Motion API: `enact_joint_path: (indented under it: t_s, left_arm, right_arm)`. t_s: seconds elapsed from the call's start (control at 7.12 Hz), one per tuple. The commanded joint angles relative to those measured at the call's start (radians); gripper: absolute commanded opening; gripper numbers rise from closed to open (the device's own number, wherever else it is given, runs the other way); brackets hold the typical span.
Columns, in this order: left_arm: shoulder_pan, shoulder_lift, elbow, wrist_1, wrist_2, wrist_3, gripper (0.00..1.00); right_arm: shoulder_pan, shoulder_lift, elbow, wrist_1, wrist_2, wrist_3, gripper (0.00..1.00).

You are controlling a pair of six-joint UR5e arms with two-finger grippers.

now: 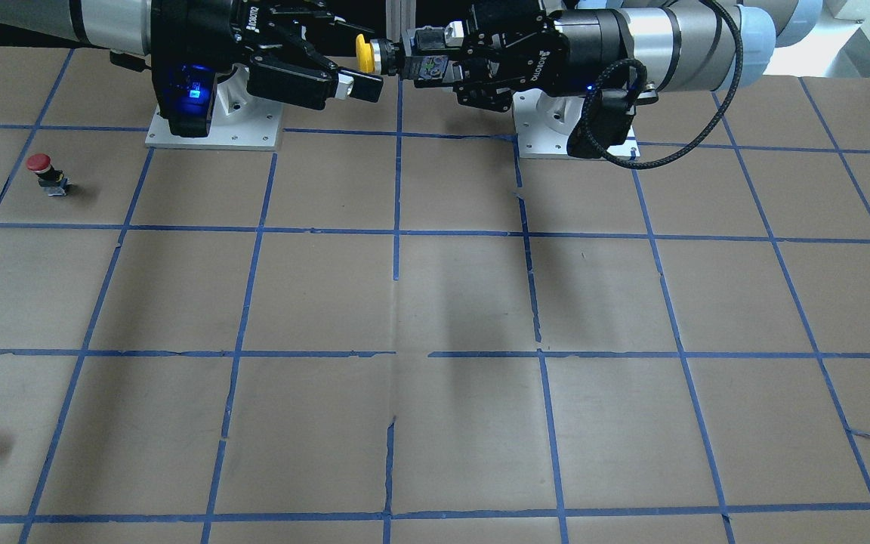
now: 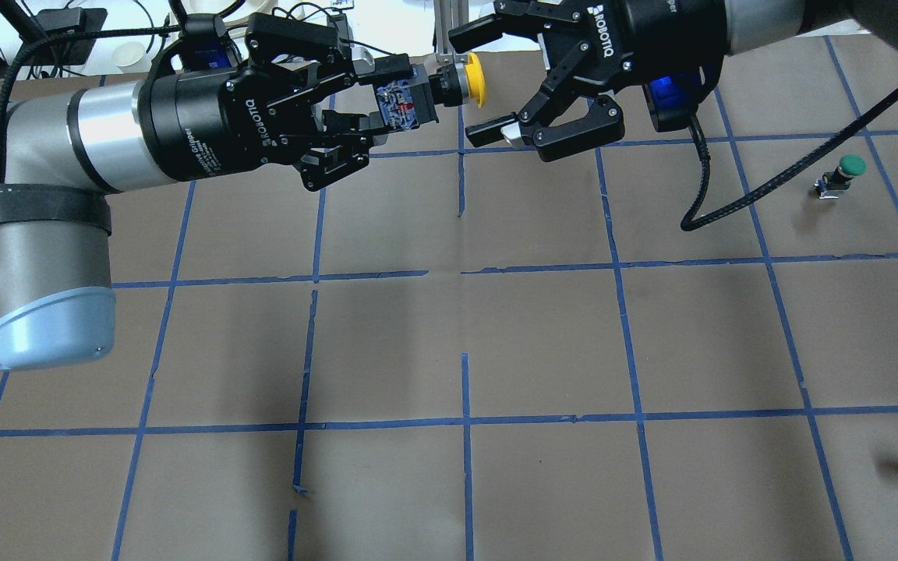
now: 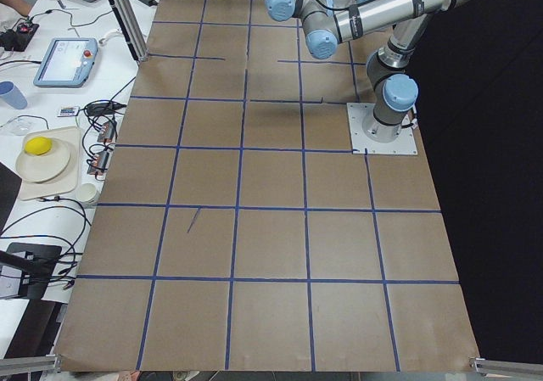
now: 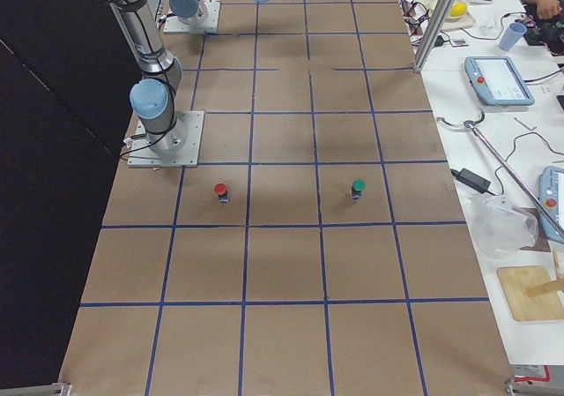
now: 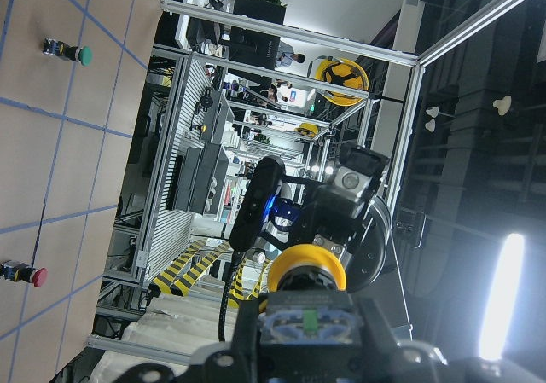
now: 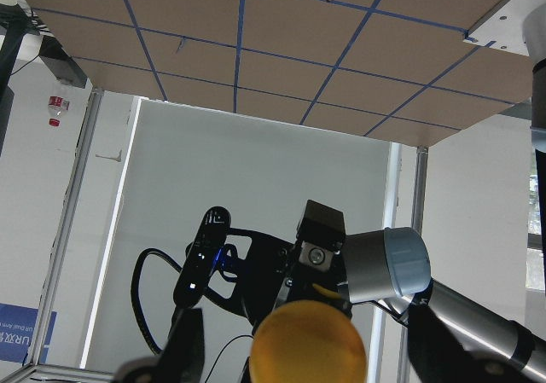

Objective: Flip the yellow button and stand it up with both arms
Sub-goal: 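Hold the button up with the left gripper while the right gripper grasps its yellow cap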

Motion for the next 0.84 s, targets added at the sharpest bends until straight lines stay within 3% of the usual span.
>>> enact_joint_path:
  t_s: [0.0, 0.14, 0.28, 0.42, 0.56, 0.7]
  left_arm:
    - [0.000, 0.000, 0.000, 0.001, 0.001, 0.003, 0.16]
    - [0.000, 0.000, 0.000, 0.001, 0.001, 0.006, 0.16]
    - [0.000, 0.000, 0.000, 0.001, 0.004, 0.007, 0.28]
    - [0.000, 0.000, 0.003, 0.007, 0.009, 0.003, 0.91]
    - [0.000, 0.000, 0.003, 0.007, 0.006, 0.004, 0.99]
    - [0.000, 0.000, 0.003, 0.007, 0.004, 0.004, 1.00]
  right_arm:
    - [-0.002, -0.002, 0.000, 0.001, 0.004, 0.000, 0.50]
    - [-0.002, -0.010, 0.000, 0.002, 0.006, 0.000, 0.43]
    - [-0.004, -0.017, 0.000, 0.002, 0.006, 0.000, 0.29]
    - [-0.004, -0.017, 0.000, 0.002, 0.004, 0.000, 0.15]
    - [-0.004, -0.017, 0.000, 0.002, 0.004, -0.001, 0.13]
    - [-0.004, -0.017, 0.000, 0.002, 0.004, 0.000, 0.13]
